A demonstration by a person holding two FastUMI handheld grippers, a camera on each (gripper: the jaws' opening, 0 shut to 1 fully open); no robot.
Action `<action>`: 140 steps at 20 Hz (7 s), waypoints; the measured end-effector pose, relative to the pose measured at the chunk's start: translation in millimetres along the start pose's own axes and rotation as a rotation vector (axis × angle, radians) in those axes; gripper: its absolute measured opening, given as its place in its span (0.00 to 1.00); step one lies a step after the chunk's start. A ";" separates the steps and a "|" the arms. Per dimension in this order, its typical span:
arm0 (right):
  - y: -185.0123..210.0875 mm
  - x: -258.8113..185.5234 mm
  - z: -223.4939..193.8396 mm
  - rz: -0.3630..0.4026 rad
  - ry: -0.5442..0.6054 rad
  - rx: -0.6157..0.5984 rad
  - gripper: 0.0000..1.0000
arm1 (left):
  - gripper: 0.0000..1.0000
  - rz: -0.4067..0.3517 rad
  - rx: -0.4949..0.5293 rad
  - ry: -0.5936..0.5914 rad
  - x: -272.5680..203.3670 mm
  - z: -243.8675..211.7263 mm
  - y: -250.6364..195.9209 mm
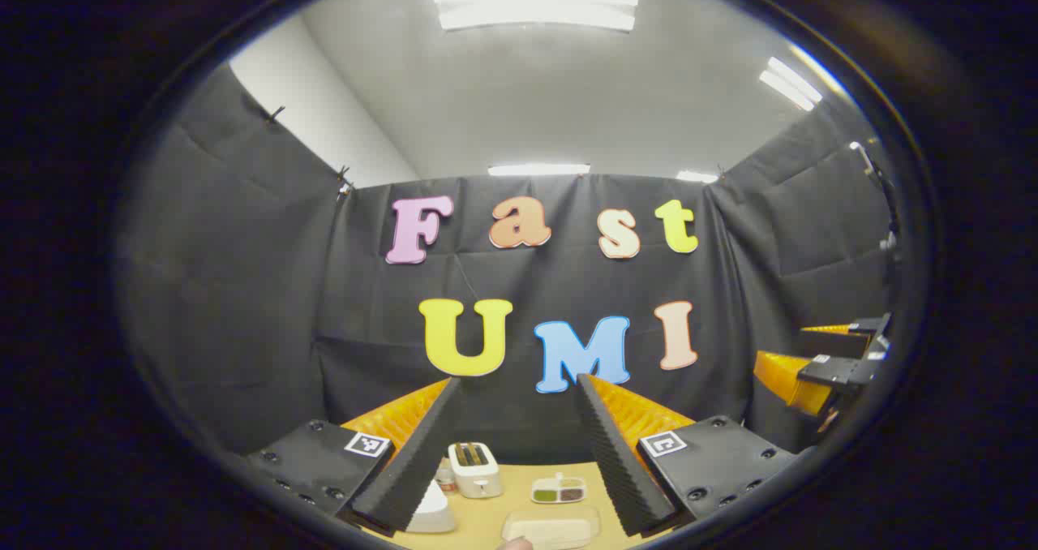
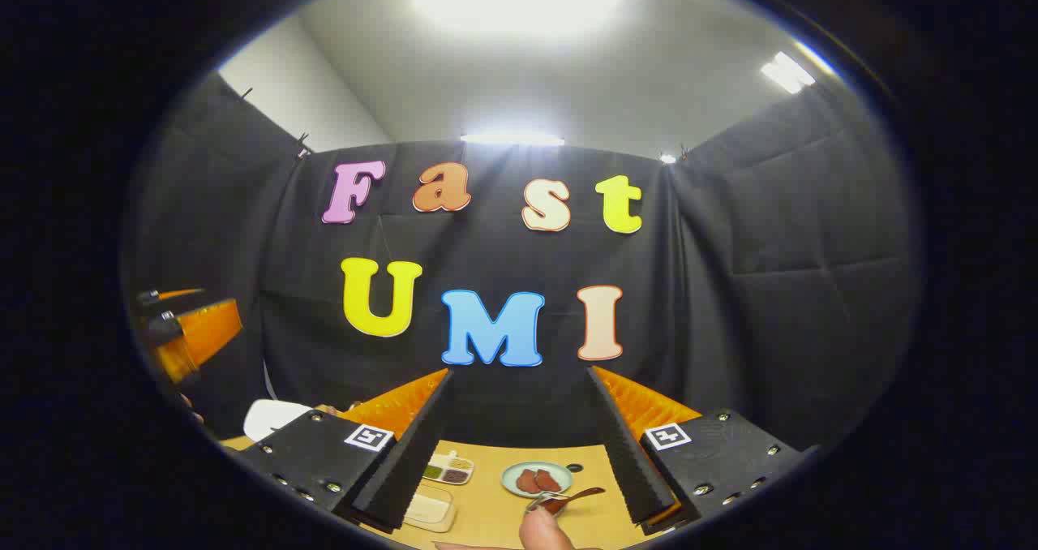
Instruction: Close the left gripper, press the button to open the rice cooker; take a wooden spoon from the chopstick holder with the right hand, scoop a spoonful of rice and pour it into the rice cooker, then put the wooden spoon back into the chopstick holder.
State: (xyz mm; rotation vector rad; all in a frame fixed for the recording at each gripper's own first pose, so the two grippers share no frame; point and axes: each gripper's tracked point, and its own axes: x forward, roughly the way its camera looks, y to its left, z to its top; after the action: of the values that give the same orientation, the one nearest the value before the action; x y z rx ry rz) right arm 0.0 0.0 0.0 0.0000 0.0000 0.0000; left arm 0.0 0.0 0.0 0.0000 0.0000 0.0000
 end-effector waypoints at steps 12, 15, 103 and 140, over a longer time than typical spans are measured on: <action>21.4 -17.0 4.8 -0.010 0.036 0.052 0.97 | 0.99 -0.102 -0.052 0.019 1.2 -10.4 15.9; 9.3 -16.2 9.1 -0.056 0.037 0.052 0.97 | 0.99 -0.103 -0.064 -0.007 -0.2 -3.4 14.9; 138.4 57.0 -77.8 0.196 0.152 -0.079 0.96 | 0.11 0.564 -0.270 0.615 150.0 -439.7 293.7; -90.0 105.6 -195.6 -0.060 0.250 0.196 0.97 | 0.67 0.384 -0.077 0.298 39.7 -214.7 153.8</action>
State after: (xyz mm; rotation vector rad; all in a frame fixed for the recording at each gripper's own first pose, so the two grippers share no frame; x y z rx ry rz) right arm 105.6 -90.0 -195.6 0.1957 0.2498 -0.0605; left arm 39.7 153.8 -214.7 -0.0766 0.2984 0.3839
